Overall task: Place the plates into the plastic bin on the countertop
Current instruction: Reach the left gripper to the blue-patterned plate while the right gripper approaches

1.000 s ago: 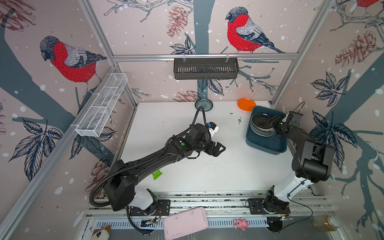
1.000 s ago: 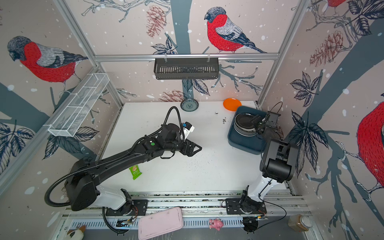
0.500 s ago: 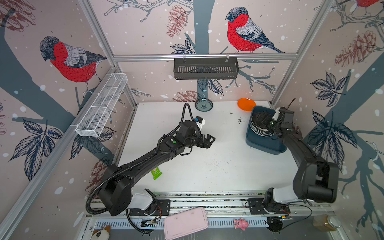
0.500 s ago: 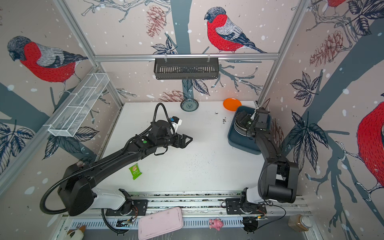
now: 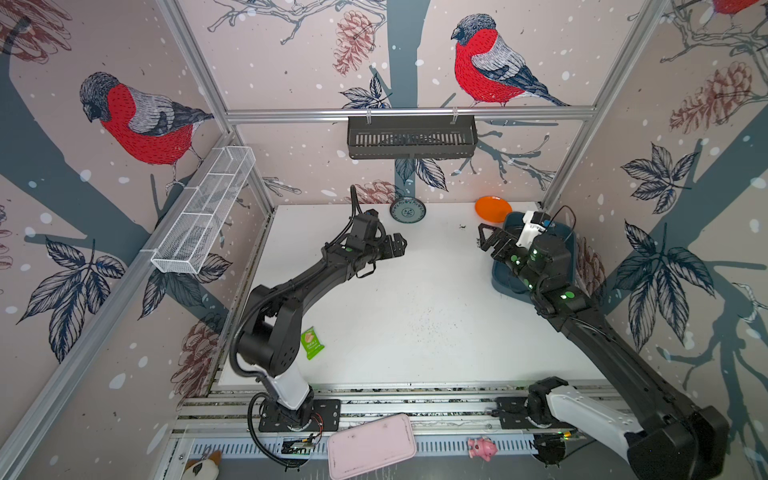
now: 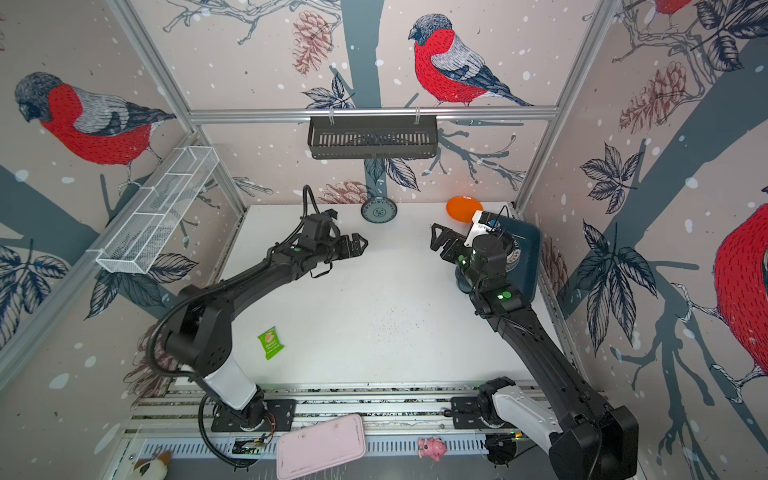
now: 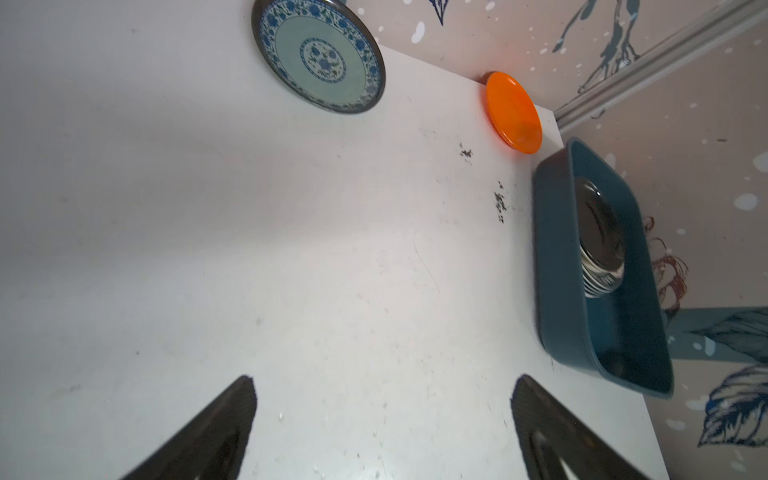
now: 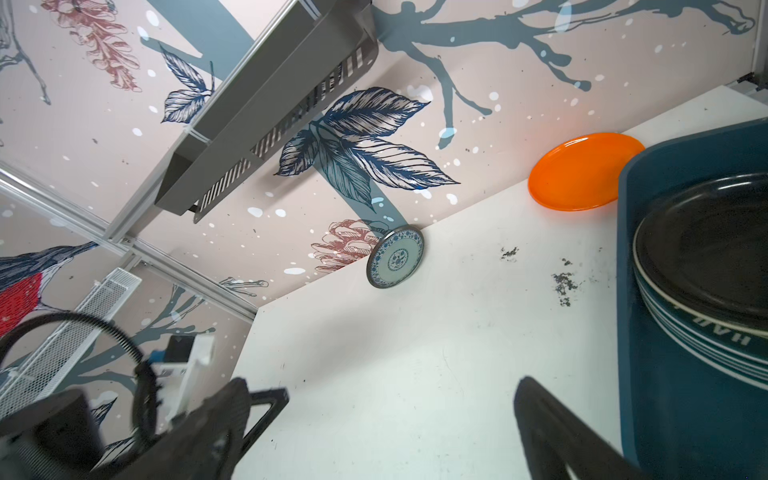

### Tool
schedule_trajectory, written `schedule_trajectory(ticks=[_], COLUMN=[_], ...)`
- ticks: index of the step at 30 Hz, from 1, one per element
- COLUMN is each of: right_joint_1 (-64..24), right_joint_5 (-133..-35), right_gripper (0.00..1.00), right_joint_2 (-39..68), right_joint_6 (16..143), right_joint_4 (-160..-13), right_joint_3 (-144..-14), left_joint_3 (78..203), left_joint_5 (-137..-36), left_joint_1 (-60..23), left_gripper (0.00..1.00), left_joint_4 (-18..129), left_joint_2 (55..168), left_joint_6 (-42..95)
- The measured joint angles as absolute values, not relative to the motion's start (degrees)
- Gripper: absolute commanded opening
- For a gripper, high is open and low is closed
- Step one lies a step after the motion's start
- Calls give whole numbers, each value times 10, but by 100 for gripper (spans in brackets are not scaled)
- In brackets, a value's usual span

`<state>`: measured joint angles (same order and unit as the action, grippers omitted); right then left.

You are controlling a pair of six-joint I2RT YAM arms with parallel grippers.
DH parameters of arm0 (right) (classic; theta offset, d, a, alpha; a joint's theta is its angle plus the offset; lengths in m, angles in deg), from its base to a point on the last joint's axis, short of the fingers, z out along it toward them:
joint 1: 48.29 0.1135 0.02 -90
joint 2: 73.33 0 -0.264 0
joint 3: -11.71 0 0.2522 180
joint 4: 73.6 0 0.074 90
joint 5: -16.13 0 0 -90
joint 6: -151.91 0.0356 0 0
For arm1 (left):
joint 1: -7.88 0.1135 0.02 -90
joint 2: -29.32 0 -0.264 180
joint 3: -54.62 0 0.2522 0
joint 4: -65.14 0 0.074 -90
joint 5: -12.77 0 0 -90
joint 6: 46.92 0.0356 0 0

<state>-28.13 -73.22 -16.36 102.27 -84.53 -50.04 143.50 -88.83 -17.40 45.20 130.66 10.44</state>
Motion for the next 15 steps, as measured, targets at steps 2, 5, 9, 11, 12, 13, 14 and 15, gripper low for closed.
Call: schedule_trajectory(ticks=[2,5,9,11,12,13,14,15], right_joint_1=[-267,-248,-230,-226,-225,-225,-224,-224], right_joint_5=[-720,-704,-692,-689,-689,-687,-686,-682], right_gripper=[100,100,100,99,100,99,100,100], right_joint_2=[-175,-183,-175,-160,-154,-147,-141,-135], right_joint_6=[1023,1023,1008,1002,996,992,990,988], right_joint_4=[-848,-850,-854,-860,-863,-865,-864,-863], right_joint_3=[-495,-493,-493,-498,-500,-502,-504,-504], left_joint_3=[1492,1565,1629,1657,1667,1680,1695,1707], left_joint_5=[-887,-885,-881,-883,-888,-888,-890,-891], left_joint_1=[-165,-154,-144,-139,-137,-134,-131,-129], left_gripper=[96,95,93,93,92,91,90,89], left_joint_4=[441,429,414,415,415,417,416,417], left_joint_2=[1361,1433,1499,1527,1538,1551,1566,1577], left_joint_6=[103,99,96,92,88,88,85,84])
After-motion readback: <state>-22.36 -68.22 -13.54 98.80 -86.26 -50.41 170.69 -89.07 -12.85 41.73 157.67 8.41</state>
